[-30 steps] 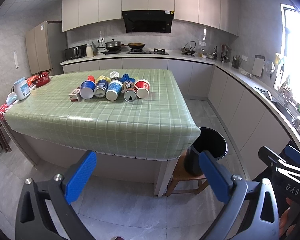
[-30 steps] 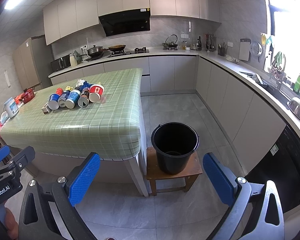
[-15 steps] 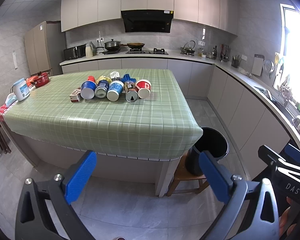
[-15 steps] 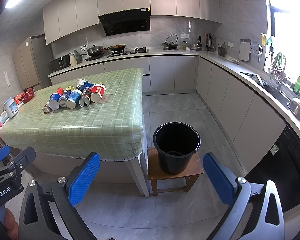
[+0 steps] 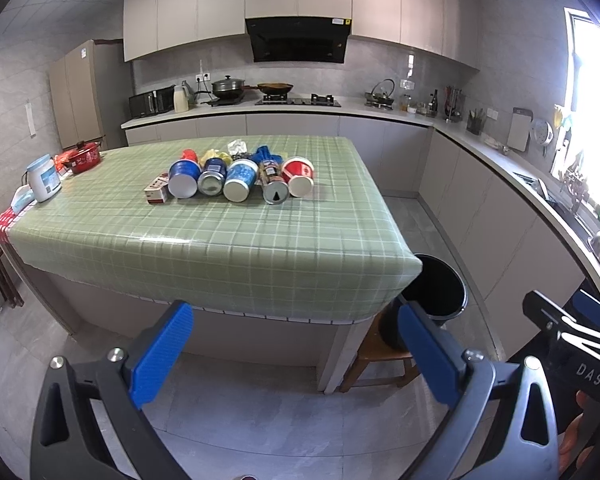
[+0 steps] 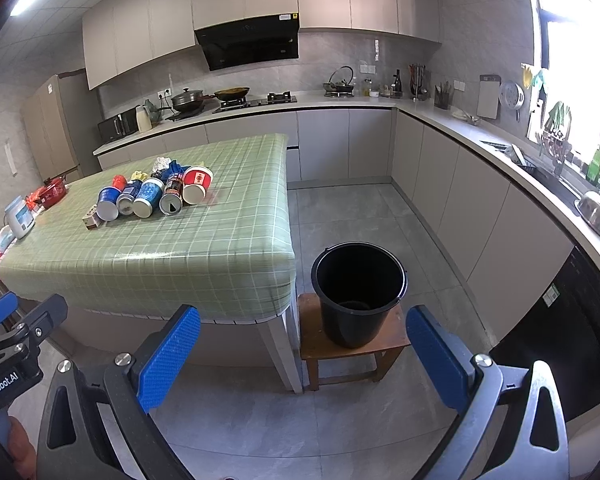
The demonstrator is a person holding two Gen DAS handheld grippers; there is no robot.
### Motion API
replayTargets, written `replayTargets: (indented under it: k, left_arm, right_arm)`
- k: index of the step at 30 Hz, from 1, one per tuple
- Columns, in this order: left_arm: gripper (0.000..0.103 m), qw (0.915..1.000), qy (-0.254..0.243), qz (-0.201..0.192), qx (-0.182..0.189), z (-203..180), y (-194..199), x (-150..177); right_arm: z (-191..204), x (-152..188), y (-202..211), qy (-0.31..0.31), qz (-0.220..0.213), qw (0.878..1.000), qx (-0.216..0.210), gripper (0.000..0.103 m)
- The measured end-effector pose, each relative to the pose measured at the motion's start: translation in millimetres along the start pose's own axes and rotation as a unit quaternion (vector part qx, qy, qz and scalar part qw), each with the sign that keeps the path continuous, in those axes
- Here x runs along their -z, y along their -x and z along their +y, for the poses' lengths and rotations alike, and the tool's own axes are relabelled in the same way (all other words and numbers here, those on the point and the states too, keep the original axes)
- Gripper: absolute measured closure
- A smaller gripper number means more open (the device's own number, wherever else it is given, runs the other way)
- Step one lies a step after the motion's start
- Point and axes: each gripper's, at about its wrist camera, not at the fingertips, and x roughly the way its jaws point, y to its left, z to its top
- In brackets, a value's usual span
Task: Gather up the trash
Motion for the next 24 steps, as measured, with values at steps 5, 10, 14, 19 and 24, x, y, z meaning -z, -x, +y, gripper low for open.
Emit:
replayTargets:
  k: [5,10,14,19,24]
  left_arm:
    - [0.000,0.9999,0.008,0.006,-0.004,27,-12,-9]
    - [0.000,0.9998,0.013,0.012,-0.006,60,-27,-19]
    - [0.000,0.9998,0.013,0.015,-0.009,88,-40,-28]
    - [0.000,0.9996,0.012,0.023,-0.011,120,-56,-39]
    - [0.000,0.9995,0.013,0.026,-0.013,147,-76,-50]
  right_arm:
    - [16,-2,-11,-0.007,0.006,1.000,0.001,0.000]
    - [44,-8,-23,-0.007,0.010,1.000,0.001,0.000]
    - [73,-14,-35,-0.012,0.009,1.000,0.002,0.000]
    - [109,-19,-52,-0.019,0.011,1.000,0.000,0.000]
    - [140,-23,-69,-0.022,0.016,1.000,-0.002,0.000]
